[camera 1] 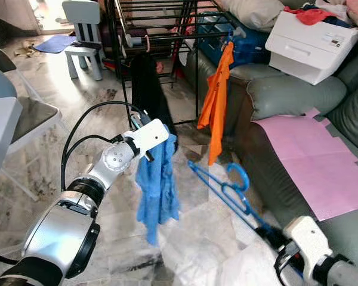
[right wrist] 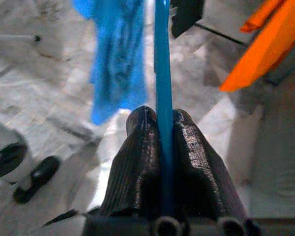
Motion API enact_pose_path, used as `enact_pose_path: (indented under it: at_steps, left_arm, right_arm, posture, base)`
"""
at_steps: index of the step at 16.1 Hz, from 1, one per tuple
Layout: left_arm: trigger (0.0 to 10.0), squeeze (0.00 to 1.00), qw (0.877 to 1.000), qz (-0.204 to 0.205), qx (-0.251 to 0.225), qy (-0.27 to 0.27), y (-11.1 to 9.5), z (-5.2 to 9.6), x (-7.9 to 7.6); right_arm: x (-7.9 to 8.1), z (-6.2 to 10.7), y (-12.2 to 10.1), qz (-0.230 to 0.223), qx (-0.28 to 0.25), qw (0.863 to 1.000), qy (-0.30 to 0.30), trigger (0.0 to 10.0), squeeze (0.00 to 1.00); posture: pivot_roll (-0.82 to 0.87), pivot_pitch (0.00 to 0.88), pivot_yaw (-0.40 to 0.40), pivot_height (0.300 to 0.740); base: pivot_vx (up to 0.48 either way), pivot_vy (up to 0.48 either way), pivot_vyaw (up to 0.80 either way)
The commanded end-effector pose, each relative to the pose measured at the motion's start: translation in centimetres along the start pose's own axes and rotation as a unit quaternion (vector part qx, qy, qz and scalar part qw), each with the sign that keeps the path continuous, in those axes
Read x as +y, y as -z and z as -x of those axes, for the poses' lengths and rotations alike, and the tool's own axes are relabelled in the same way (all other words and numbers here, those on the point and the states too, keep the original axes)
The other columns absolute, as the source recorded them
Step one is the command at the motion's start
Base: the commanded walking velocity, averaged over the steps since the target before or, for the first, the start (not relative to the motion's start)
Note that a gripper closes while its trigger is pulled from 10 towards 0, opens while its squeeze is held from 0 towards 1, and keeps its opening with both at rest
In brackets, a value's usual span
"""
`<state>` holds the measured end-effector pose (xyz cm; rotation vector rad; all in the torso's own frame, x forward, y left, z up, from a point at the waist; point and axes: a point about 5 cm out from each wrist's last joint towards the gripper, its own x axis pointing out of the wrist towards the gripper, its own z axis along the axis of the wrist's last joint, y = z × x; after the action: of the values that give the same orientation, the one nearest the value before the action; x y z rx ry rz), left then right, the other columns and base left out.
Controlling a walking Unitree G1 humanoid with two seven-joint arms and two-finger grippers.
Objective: Hang hanger
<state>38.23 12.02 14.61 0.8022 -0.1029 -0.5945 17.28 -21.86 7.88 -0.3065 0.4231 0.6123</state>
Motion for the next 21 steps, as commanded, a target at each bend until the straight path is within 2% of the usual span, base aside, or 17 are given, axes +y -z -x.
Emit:
enact_pose_path:
  at_steps: [1, 3, 6, 10, 12, 15, 18, 20, 21]
  left_arm:
    - [10.0, 0.00, 0.999, 0.000, -0.038, -0.003, -1.5, -0.4, 0.8]
    - [10.0, 0.00, 0.998, 0.005, -0.056, 0.005, -1.9, -0.4, 0.6]
    - [10.0, 0.00, 0.993, 0.033, -0.108, 0.027, -2.9, -0.4, 0.3]
    - [10.0, 0.00, 0.989, 0.051, -0.139, 0.024, -3.7, -0.4, 0.6]
    - [10.0, 0.00, 0.983, 0.075, -0.163, 0.030, -4.3, -0.4, 0.7]
    - [10.0, 0.00, 0.965, 0.089, -0.234, 0.074, -6.9, -0.7, 0.7]
    - [10.0, 0.00, 0.954, 0.107, -0.269, 0.081, -8.2, -0.8, 1.1]
    - [10.0, 0.00, 0.934, 0.141, -0.313, 0.099, -10.0, -0.7, 1.2]
    - [10.0, 0.00, 0.931, 0.143, -0.320, 0.101, -10.3, -0.7, 1.2]
  right_arm:
    - [0.3, -0.1, 0.1, 0.002, 0.004, 1.000, -0.016, 10.0, 0.00]
    - [0.3, -0.3, 0.2, 0.001, 0.006, 1.000, -0.021, 10.0, 0.00]
    - [0.3, -1.0, 0.2, 0.006, 0.008, 1.000, -0.026, 10.0, 0.00]
    - [0.0, -1.2, 0.2, 0.009, 0.006, 1.000, -0.020, 10.0, 0.00]
    - [-0.5, -1.6, 0.3, 0.015, 0.004, 1.000, -0.001, 10.0, 0.00]
    - [-2.4, -2.6, 0.5, 0.027, -0.006, 0.997, 0.072, 10.0, 0.00]
    - [-3.2, -2.9, 0.8, 0.029, -0.005, 0.994, 0.103, 10.0, 0.00]
    - [-3.8, -3.0, 1.4, 0.013, -0.006, 0.992, 0.129, 10.0, 0.00]
    - [-3.9, -3.0, 1.5, 0.008, -0.007, 0.991, 0.136, 10.0, 0.00]
  posture:
    - [0.02, 0.000, -0.022, 0.740]
    - [0.02, 0.000, -0.024, 0.740]
    - [0.03, 0.000, -0.031, 0.740]
    - [0.02, 0.000, -0.034, 0.740]
    - [0.02, 0.000, -0.034, 0.740]
    - [0.03, 0.000, -0.037, 0.740]
    - [0.03, 0.000, -0.039, 0.740]
    - [0.04, 0.000, -0.041, 0.740]
    - [0.04, 0.000, -0.041, 0.740]
  base:
    - [0.000, 0.000, 0.00]
    - [0.000, 0.000, 0.00]
    - [0.000, 0.000, 0.00]
    - [0.000, 0.000, 0.00]
    - [0.000, 0.000, 0.00]
    - [0.000, 0.000, 0.00]
    - [0.000, 0.000, 0.00]
    - [0.000, 0.000, 0.00]
    - [0.000, 0.000, 0.00]
